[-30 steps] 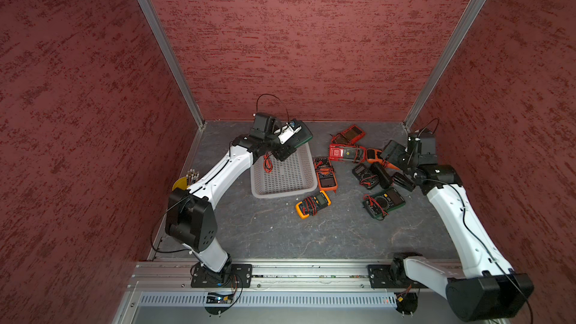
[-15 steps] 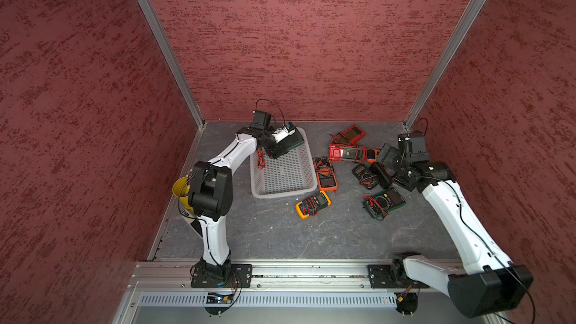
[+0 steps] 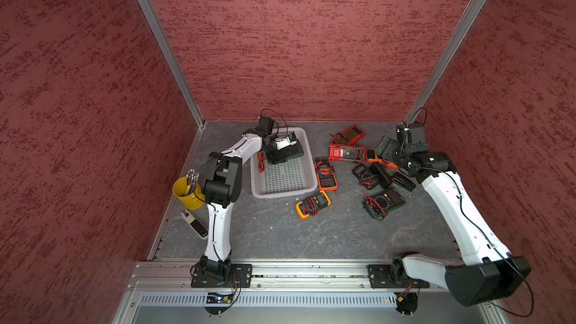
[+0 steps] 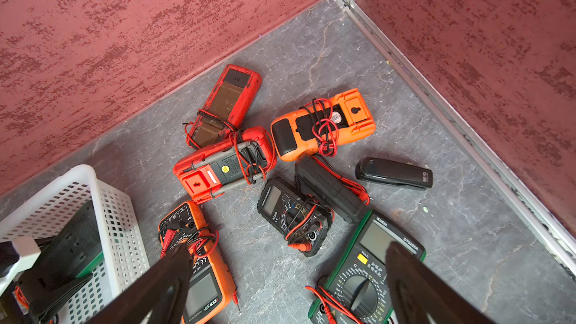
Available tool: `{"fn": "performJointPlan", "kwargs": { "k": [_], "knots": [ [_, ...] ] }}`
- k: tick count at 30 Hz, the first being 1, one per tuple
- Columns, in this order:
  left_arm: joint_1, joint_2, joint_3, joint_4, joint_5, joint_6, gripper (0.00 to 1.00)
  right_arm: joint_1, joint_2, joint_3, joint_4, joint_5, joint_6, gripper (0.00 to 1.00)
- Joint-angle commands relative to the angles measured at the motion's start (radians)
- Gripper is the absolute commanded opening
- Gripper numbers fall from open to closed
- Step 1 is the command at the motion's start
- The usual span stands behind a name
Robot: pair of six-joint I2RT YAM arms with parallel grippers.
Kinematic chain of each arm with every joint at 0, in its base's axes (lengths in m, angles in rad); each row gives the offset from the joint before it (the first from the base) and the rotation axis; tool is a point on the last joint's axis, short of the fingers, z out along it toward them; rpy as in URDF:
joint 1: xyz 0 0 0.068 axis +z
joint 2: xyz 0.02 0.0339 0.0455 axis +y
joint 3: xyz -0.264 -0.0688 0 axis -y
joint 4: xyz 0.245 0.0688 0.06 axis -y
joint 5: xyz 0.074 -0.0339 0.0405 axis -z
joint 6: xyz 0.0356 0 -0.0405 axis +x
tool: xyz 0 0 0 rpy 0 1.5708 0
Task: Put the multimeter into the basket
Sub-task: Place the multimeter in the basket.
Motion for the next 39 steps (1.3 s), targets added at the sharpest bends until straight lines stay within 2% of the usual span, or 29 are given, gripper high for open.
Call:
{"fn": "performJointPlan", "kwargs": {
  "k": [1, 2, 3, 5, 6, 7, 9, 10, 15, 20, 24, 29, 31, 34, 36, 39],
  "knots": [
    [0.006, 0.043, 0.057, 0.017, 0.012, 0.027, 0.14, 0.012, 0.025, 0.042, -0.022, 0.014, -0.024, 0.99],
    [0.004, 0.057, 0.066, 0.021, 0.002, 0.025, 0.27, 0.012, 0.031, 0.049, -0.025, 0.012, -0.029, 0.99],
    [0.002, 0.068, 0.075, 0.021, -0.007, 0.022, 0.31, 0.013, 0.037, 0.053, -0.026, 0.012, -0.03, 0.99],
    [0.001, 0.082, 0.085, 0.026, -0.025, 0.02, 0.31, 0.012, 0.047, 0.059, -0.028, 0.011, -0.035, 0.99],
    [-0.002, 0.085, 0.082, 0.038, -0.028, 0.016, 0.38, 0.013, 0.05, 0.058, -0.029, 0.011, -0.033, 0.99],
    [-0.002, 0.085, 0.08, 0.046, -0.028, 0.013, 0.54, 0.013, 0.054, 0.059, -0.026, 0.008, -0.033, 0.99],
    [-0.003, 0.088, 0.077, 0.054, -0.033, 0.011, 0.93, 0.013, 0.062, 0.057, -0.023, 0.002, -0.031, 0.99],
    [-0.005, 0.088, 0.076, 0.055, -0.04, 0.012, 1.0, 0.013, 0.067, 0.058, -0.022, -0.004, -0.03, 0.99],
    [-0.007, 0.077, 0.061, 0.076, -0.067, 0.0, 1.0, 0.014, 0.089, 0.054, -0.027, -0.022, -0.022, 0.99],
    [-0.007, 0.024, 0.057, 0.072, -0.046, -0.042, 1.0, 0.014, 0.11, 0.056, -0.029, -0.047, -0.013, 0.99],
    [-0.011, -0.065, 0.048, 0.054, -0.004, -0.136, 1.0, 0.014, 0.125, 0.054, -0.023, -0.071, -0.005, 0.99],
    [-0.04, -0.217, -0.025, 0.06, -0.013, -0.281, 1.0, 0.013, 0.149, 0.042, -0.018, -0.1, 0.003, 0.99],
    [-0.066, -0.276, -0.059, 0.05, -0.049, -0.338, 1.0, 0.013, 0.157, 0.031, -0.014, -0.11, 0.006, 0.99],
    [-0.142, -0.361, -0.117, 0.035, -0.164, -0.438, 1.0, 0.014, 0.174, 0.02, -0.029, -0.114, 0.017, 0.99],
    [-0.219, -0.404, -0.133, -0.019, -0.252, -0.495, 1.0, 0.013, 0.187, 0.014, -0.049, -0.111, 0.03, 0.99],
    [-0.319, -0.434, -0.133, -0.121, -0.299, -0.593, 1.0, 0.008, 0.201, 0.009, -0.075, -0.1, 0.037, 0.99]
  ]
}}
